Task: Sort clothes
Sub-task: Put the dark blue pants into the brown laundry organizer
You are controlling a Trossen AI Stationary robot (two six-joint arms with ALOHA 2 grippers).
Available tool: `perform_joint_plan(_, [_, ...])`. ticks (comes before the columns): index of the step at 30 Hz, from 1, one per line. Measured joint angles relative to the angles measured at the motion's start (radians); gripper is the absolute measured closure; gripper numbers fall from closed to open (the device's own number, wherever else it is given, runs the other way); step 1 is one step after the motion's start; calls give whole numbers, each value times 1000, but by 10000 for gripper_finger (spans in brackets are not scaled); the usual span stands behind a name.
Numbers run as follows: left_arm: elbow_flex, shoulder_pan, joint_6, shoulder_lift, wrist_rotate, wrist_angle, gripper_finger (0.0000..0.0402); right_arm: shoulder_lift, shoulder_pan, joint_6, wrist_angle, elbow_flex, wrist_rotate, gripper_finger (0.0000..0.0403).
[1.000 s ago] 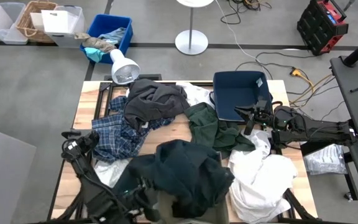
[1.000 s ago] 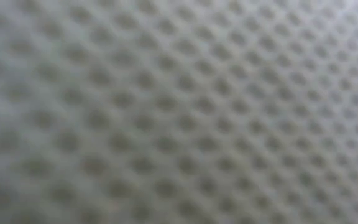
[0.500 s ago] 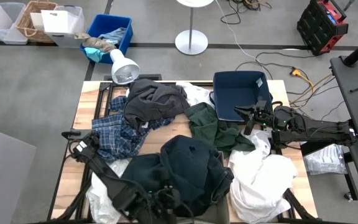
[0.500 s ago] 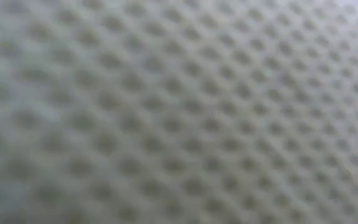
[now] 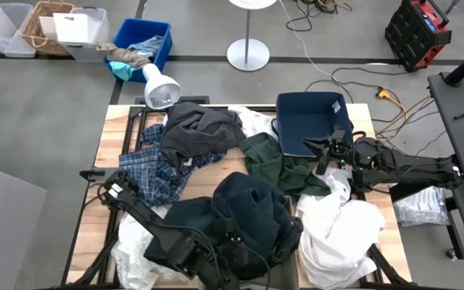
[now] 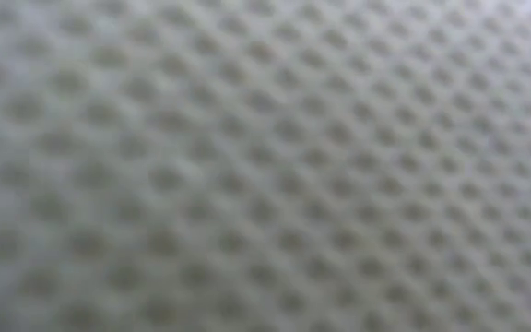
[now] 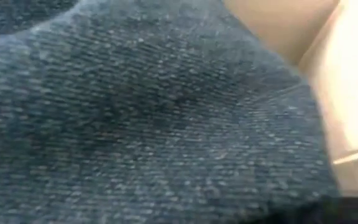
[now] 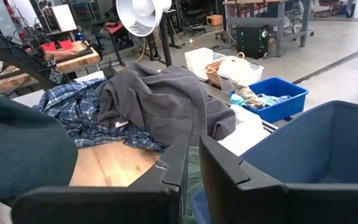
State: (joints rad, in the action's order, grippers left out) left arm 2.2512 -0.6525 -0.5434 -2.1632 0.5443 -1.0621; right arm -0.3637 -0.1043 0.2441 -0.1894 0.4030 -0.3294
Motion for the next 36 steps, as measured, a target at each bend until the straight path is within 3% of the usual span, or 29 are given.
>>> perform_joint_plan(8, [102,-2,-84,0,-104,-150,208,0,0,9,-17,0,0,369])
perform_joint_plan(14, [104,-1,-179,9,-257,-297,147,0,0,27,-40,-1,0,369])
perform_joint_plan(18, [104,0,-286,17,-315,-354,127,1,0,35,-46,-1,0,369])
perform_joint_plan(23, [104,1,-387,27,-541,-368,119,1,0,46,-51,-2,0,369])
perform_joint_plan(25, [104,0,-426,37,-588,-368,118,1,1,47,-51,-2,0,369])
perform_joint_plan(36, [105,6,-399,75,-555,-361,118,1,2,47,-75,-4,0,369])
